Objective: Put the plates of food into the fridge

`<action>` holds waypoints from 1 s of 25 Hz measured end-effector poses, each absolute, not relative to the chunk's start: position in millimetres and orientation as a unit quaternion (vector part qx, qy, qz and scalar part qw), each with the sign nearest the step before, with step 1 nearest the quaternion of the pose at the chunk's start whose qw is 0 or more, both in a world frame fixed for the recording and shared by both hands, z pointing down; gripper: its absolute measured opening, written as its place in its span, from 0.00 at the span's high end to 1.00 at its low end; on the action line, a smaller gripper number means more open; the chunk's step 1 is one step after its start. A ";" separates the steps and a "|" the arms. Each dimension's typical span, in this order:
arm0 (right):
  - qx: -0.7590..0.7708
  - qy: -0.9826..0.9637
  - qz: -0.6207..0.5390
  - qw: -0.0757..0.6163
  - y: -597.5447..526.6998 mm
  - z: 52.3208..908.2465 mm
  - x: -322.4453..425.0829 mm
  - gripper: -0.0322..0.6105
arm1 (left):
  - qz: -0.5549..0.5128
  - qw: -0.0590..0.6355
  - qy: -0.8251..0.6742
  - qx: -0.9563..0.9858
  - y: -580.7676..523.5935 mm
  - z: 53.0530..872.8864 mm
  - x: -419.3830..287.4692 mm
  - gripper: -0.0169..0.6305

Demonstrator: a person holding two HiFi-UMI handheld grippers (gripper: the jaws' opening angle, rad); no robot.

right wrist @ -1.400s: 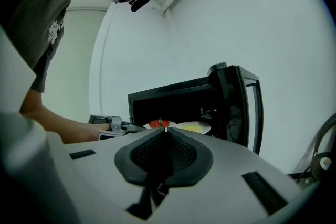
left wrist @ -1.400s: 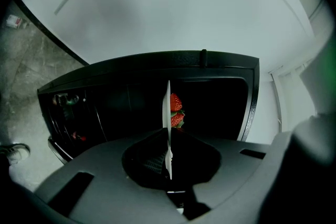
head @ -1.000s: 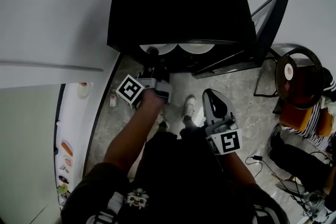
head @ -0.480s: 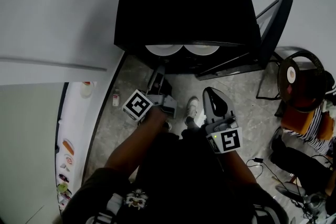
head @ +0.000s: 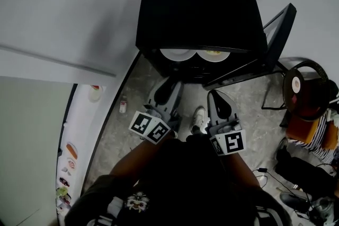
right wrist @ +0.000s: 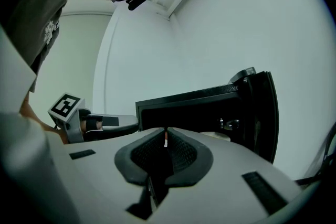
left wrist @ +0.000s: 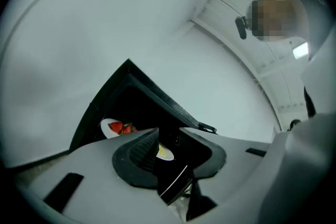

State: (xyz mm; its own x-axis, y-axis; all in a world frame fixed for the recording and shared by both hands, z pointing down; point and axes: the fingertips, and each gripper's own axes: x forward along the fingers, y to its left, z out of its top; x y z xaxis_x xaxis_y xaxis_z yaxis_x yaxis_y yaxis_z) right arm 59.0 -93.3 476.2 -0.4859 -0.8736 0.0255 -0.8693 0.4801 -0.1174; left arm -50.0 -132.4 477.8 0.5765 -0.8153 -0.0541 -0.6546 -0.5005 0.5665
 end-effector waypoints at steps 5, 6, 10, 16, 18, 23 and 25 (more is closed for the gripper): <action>-0.515 0.856 -0.039 0.027 -94.5 463.9 46.8 0.90 | -0.101 0.172 -0.439 0.876 -119.4 456.8 -56.4 0.80; -0.517 0.855 -0.036 0.028 -94.3 461.8 44.4 0.90 | -0.092 0.157 -0.442 0.878 -116.4 453.4 -58.8 0.83; -0.526 0.850 -0.021 0.029 -90.3 453.8 31.7 0.90 | -0.064 0.110 -0.438 0.890 -102.1 443.4 -67.3 0.94; -0.553 0.833 -0.011 0.015 -75.6 447.1 11.7 0.90 | -0.046 0.084 -0.402 0.910 -78.8 439.2 -76.6 0.94; -0.555 0.832 0.002 0.013 -69.7 438.0 3.1 0.91 | -0.063 0.090 -0.392 0.913 -73.1 428.5 -81.7 0.94; -0.573 0.818 0.046 0.006 -61.7 408.9 -2.2 0.91 | -0.066 0.045 -0.382 0.921 -67.7 407.4 -96.3 0.94; -0.578 0.813 0.060 0.022 -60.2 393.6 -1.6 0.91 | -0.056 0.038 -0.389 0.919 -67.7 406.0 -99.9 0.94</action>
